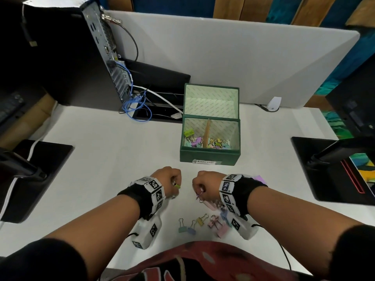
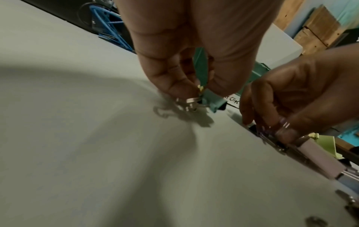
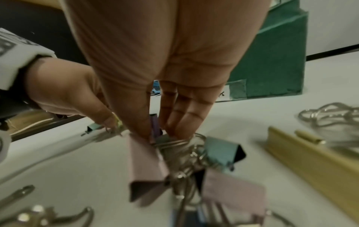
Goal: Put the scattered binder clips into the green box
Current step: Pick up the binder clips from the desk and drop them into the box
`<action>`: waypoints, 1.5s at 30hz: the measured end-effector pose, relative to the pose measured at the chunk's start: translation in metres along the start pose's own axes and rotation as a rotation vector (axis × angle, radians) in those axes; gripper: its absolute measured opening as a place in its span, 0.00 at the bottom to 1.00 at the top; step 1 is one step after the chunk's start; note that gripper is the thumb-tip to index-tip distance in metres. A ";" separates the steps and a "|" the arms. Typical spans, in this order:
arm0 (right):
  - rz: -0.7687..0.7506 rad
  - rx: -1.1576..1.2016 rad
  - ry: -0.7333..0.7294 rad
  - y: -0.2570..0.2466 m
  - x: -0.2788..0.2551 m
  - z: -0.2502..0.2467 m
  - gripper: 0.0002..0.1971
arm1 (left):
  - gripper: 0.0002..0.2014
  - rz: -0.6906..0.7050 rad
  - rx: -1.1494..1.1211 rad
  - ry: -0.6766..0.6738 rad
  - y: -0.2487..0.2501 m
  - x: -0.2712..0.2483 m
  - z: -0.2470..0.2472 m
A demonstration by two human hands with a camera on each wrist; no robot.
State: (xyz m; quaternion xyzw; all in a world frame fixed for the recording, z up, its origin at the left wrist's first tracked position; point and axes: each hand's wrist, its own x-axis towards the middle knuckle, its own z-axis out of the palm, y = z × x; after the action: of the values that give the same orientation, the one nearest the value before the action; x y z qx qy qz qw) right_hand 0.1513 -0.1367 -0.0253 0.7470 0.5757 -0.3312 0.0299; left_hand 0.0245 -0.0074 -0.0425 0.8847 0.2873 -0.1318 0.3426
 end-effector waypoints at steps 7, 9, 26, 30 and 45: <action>-0.029 -0.015 0.028 0.004 0.002 -0.001 0.12 | 0.16 -0.001 -0.073 0.049 -0.011 -0.007 -0.001; -0.026 -0.001 0.044 0.005 0.002 -0.001 0.12 | 0.17 -0.001 -0.072 0.060 -0.015 -0.007 -0.002; 0.004 -0.047 0.046 0.008 0.007 0.003 0.16 | 0.18 0.005 -0.258 0.154 -0.021 -0.012 -0.006; 0.125 0.033 0.074 0.017 0.007 -0.004 0.10 | 0.18 0.020 -0.278 0.175 -0.019 -0.014 -0.010; 0.283 0.194 0.229 0.041 -0.003 -0.006 0.17 | 0.17 0.000 -0.301 0.154 -0.015 -0.012 -0.008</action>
State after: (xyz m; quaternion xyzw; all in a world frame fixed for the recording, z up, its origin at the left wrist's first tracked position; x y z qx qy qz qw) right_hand 0.1897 -0.1498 -0.0326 0.8526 0.4300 -0.2904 -0.0616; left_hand 0.0063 0.0020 -0.0401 0.8309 0.3294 -0.0190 0.4480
